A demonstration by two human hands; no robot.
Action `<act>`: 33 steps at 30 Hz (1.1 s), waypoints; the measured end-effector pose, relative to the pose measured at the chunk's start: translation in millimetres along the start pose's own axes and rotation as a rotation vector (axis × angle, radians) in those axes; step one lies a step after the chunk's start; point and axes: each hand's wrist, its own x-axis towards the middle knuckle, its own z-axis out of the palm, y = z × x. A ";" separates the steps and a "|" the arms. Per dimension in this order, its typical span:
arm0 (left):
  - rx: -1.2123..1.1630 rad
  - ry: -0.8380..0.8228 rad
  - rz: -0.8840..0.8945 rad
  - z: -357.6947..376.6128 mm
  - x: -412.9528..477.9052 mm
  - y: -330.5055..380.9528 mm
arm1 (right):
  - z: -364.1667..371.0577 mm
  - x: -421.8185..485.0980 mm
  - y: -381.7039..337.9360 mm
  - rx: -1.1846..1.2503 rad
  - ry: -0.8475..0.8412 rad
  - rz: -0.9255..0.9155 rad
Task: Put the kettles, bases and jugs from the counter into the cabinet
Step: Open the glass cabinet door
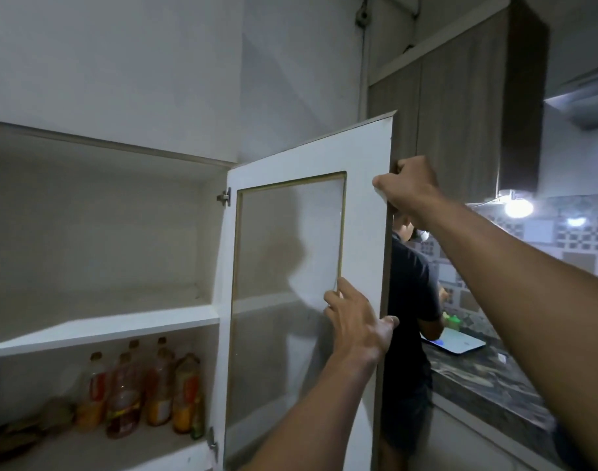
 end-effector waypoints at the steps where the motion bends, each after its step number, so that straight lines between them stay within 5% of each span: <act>1: 0.013 0.006 -0.003 9.4 4.5 3.6 | -2.9 8.2 9.2 0.008 -0.006 0.000; 11: 0.105 -0.047 -0.025 31.1 16.3 16.4 | -13.1 15.4 44.6 -0.059 0.024 -0.010; 17: 0.176 0.003 -0.106 -28.8 -2.4 -1.3 | -3.1 -34.3 23.3 0.071 0.259 -0.053; 25: 0.452 0.230 -0.311 -192.4 -54.3 -82.4 | 134.7 -154.8 -36.2 0.026 -0.377 -0.067; 33: 0.595 0.522 -0.628 -385.5 -145.9 -190.9 | 303.3 -311.3 -132.4 0.113 -0.812 -0.159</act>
